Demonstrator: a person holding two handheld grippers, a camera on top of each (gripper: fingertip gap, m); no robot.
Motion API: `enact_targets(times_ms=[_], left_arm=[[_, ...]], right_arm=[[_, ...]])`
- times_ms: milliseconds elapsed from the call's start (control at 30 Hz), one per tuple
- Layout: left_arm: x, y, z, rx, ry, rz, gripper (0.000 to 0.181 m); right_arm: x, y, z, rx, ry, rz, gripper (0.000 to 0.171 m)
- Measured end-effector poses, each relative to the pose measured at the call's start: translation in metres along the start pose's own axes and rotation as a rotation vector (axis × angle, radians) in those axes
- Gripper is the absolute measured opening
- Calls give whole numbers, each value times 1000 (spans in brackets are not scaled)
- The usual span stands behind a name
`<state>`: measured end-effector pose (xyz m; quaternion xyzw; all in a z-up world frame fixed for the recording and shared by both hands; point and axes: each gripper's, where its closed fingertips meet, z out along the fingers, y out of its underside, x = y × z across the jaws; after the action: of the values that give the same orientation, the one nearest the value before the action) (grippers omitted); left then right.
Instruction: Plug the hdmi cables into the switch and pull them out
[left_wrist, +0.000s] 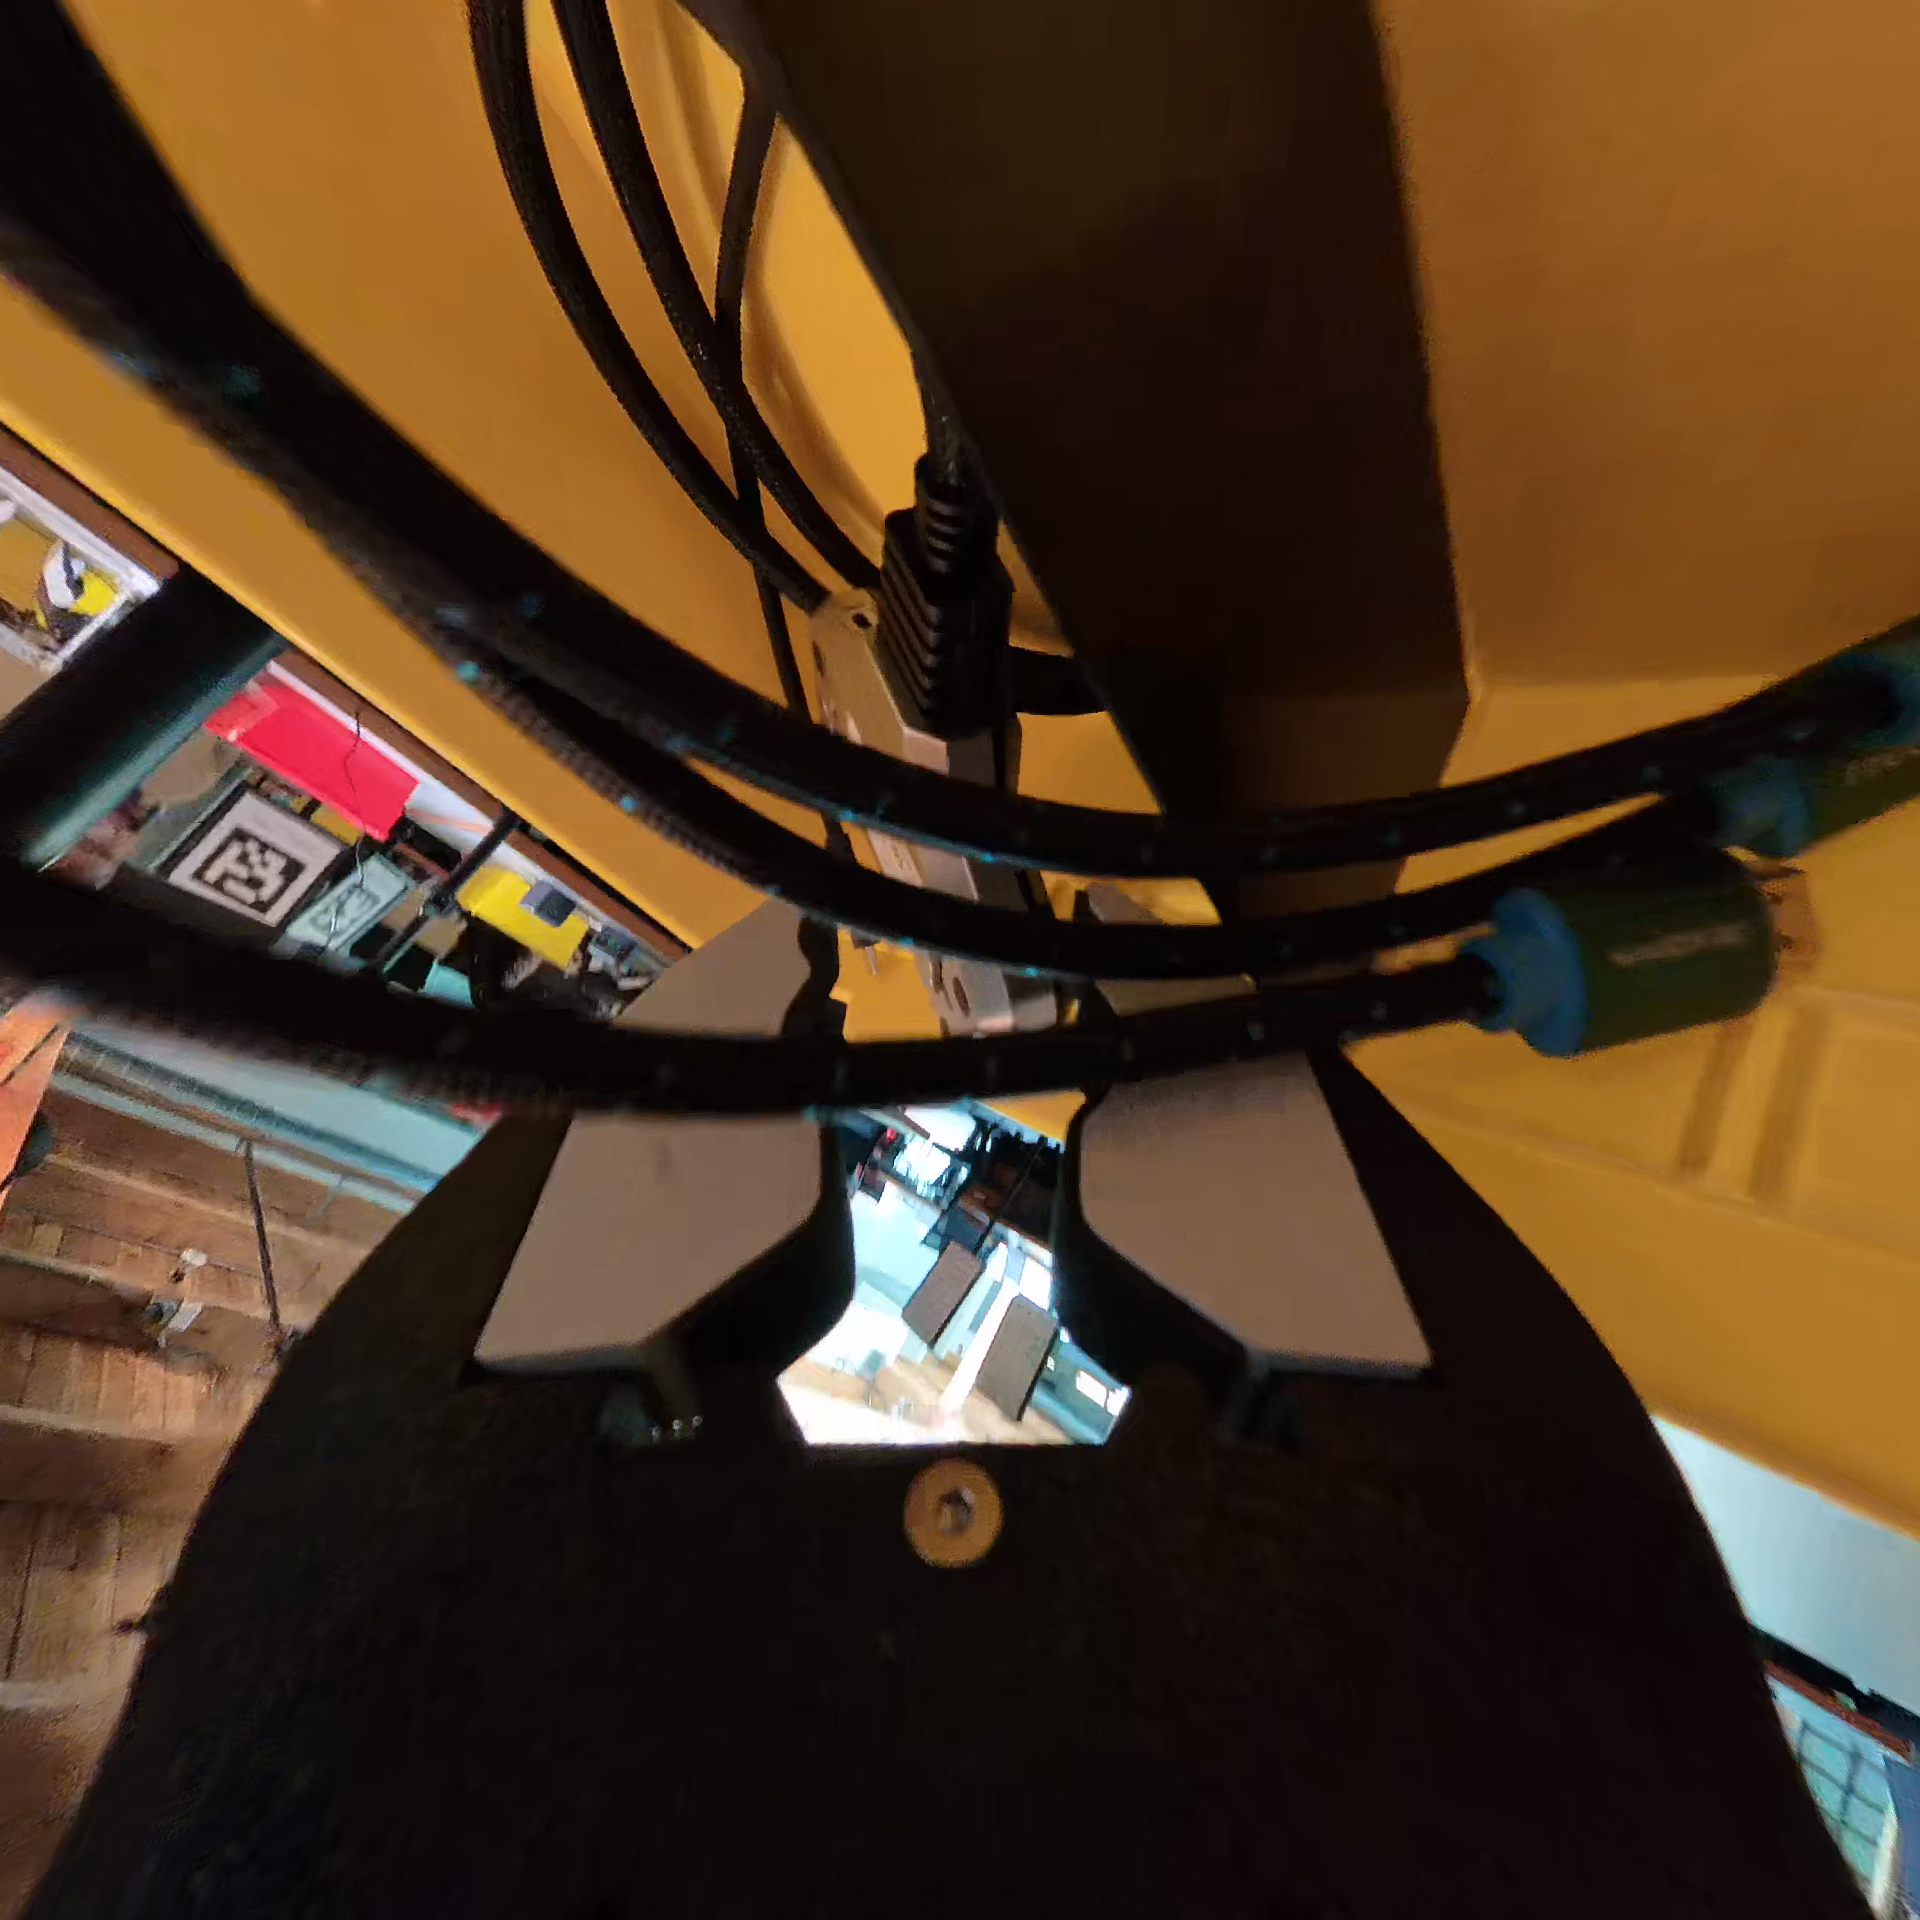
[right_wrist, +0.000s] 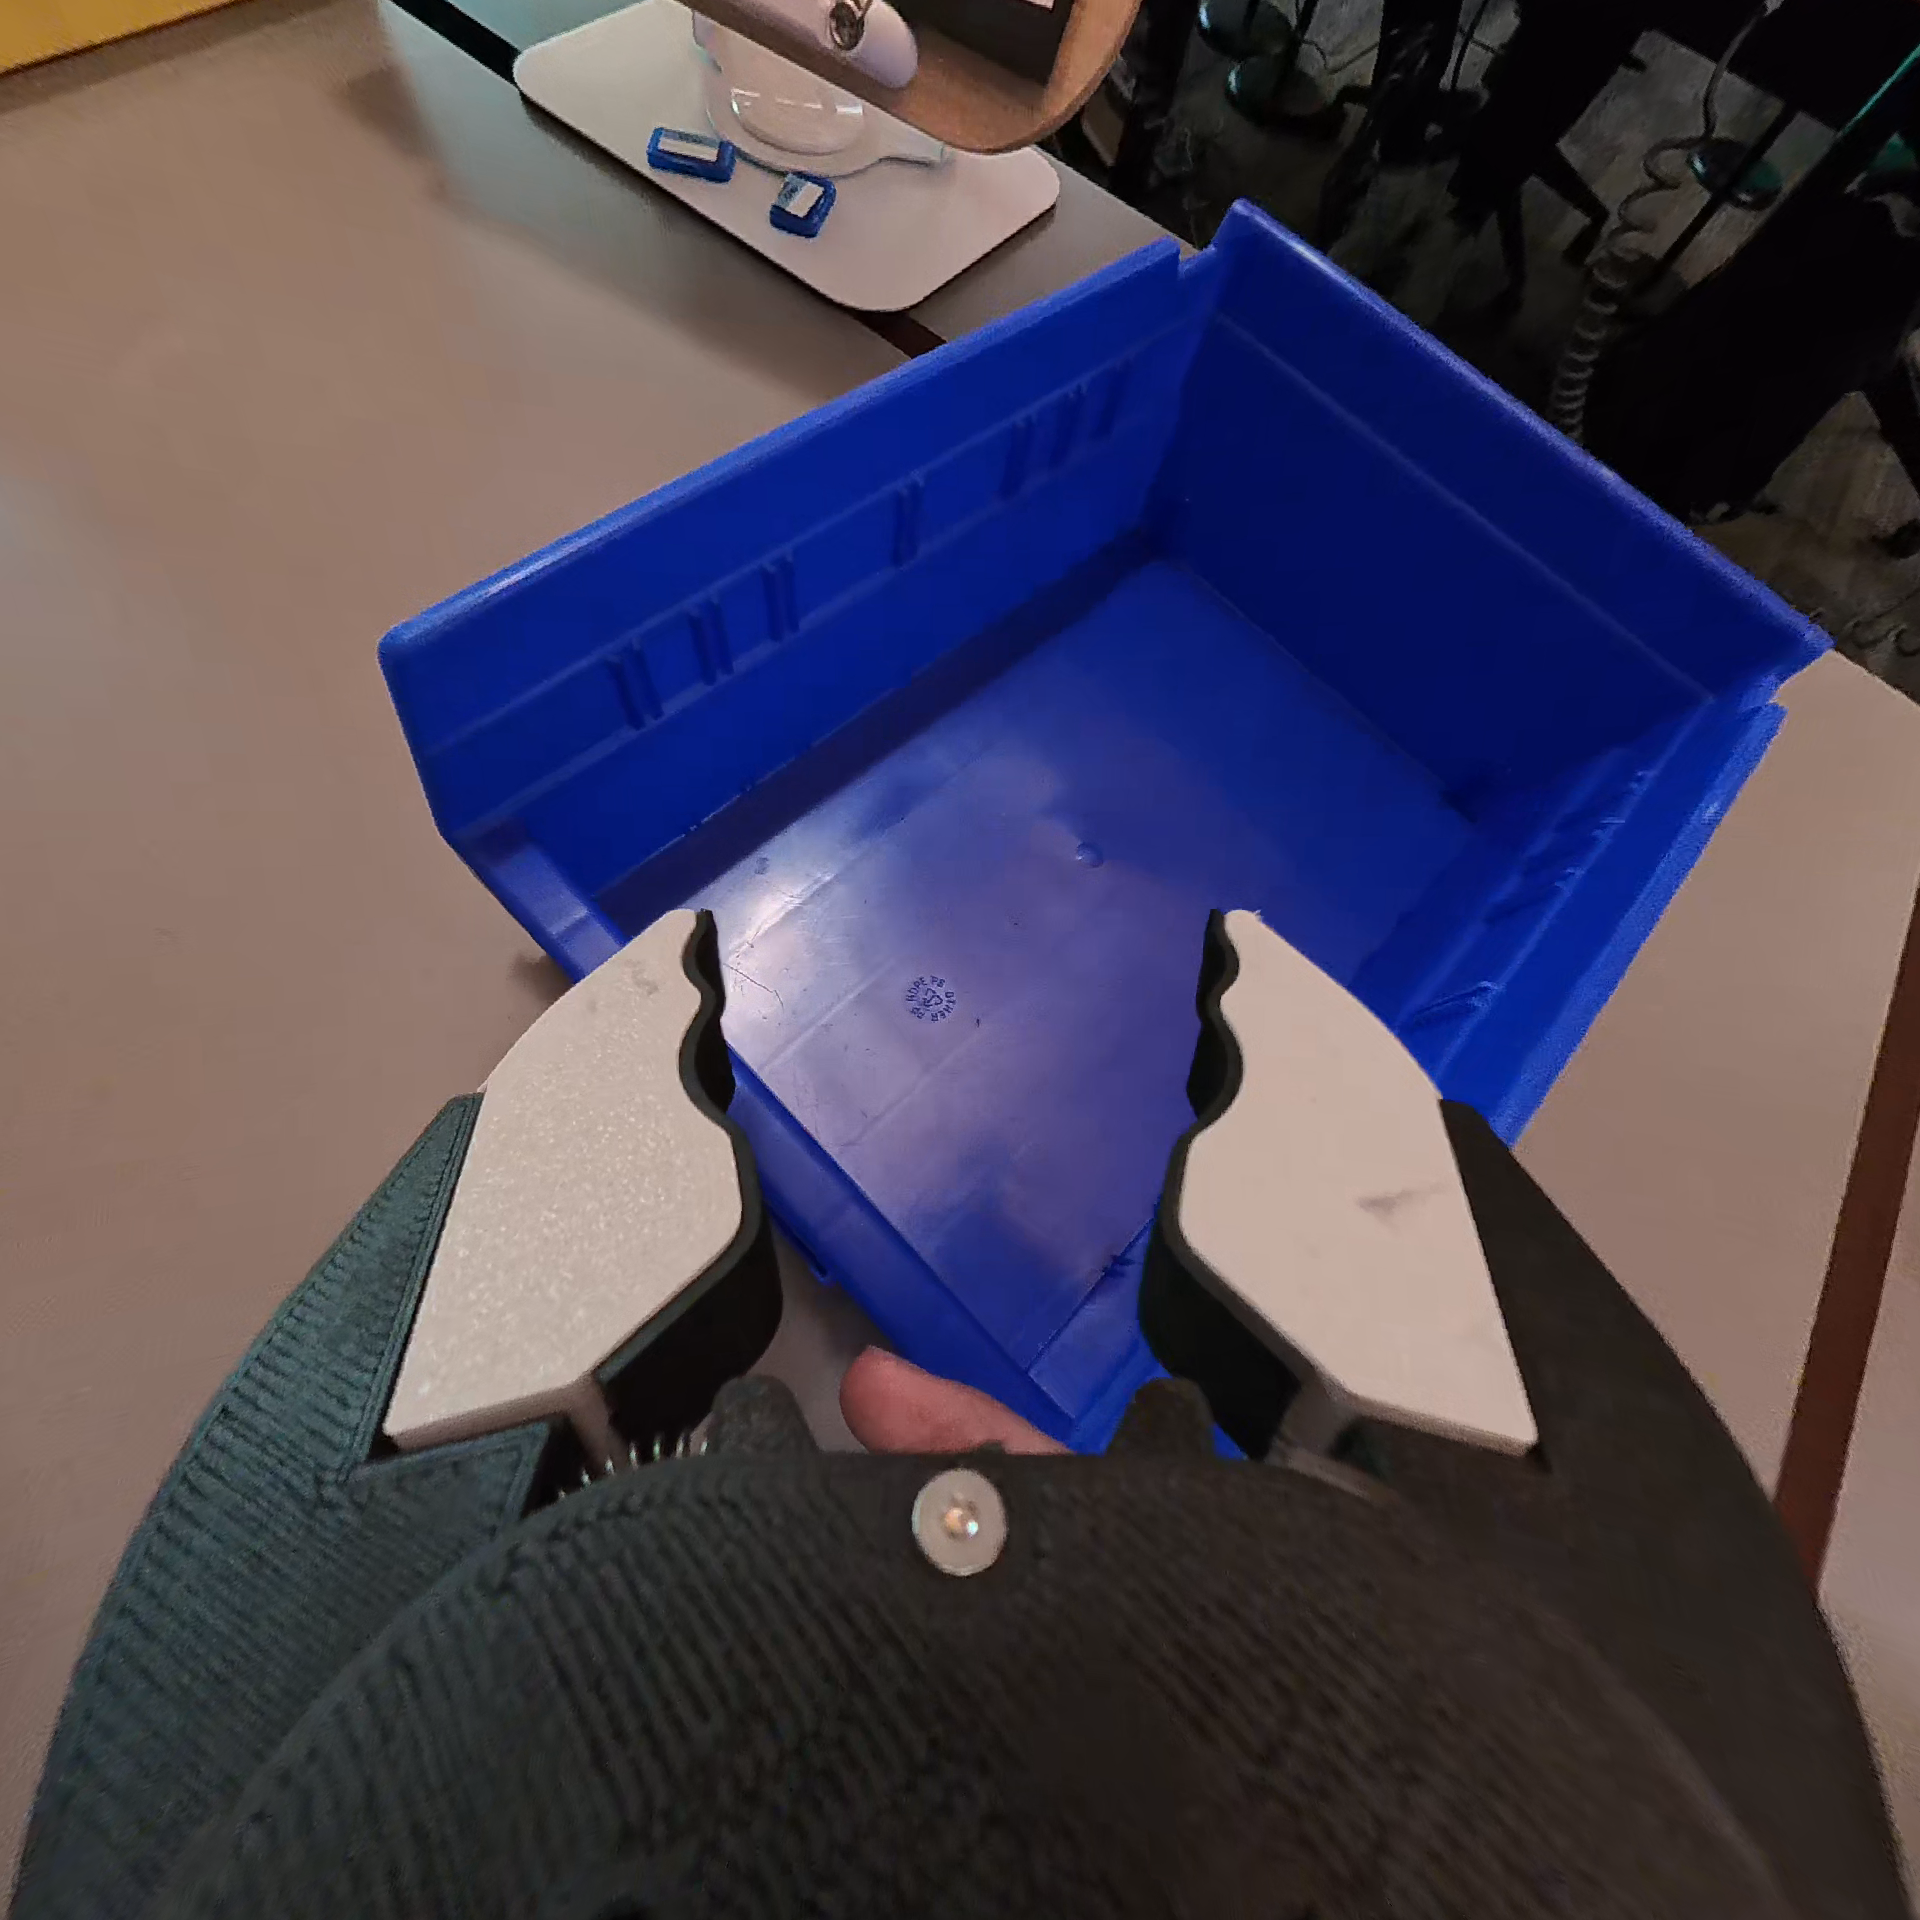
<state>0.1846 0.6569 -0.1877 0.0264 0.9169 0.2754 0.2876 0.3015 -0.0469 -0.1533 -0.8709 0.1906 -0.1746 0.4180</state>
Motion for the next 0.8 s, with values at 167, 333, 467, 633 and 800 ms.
enact_targets(times_ms=[167, 333, 467, 633, 800], left_arm=[[-5, 8, 20, -119, -3, 60, 30], [-14, 18, 29, -280, -36, 82, 24], [-27, 32, 12, -319, -178, -90, 20], [-49, 66, -57, -389, -380, -289, 21], [-58, 87, -130, -417, -522, -427, 21]], right_arm=[[-3, 2, 6, -16, -9, -10, 87], [-4, 5, 3, -14, -9, -11, 86], [0, 8, -2, -7, 11, 10, 85], [4, 5, -9, 14, 29, 23, 84], [-9, -9, -6, 63, -4, 17, 82]])
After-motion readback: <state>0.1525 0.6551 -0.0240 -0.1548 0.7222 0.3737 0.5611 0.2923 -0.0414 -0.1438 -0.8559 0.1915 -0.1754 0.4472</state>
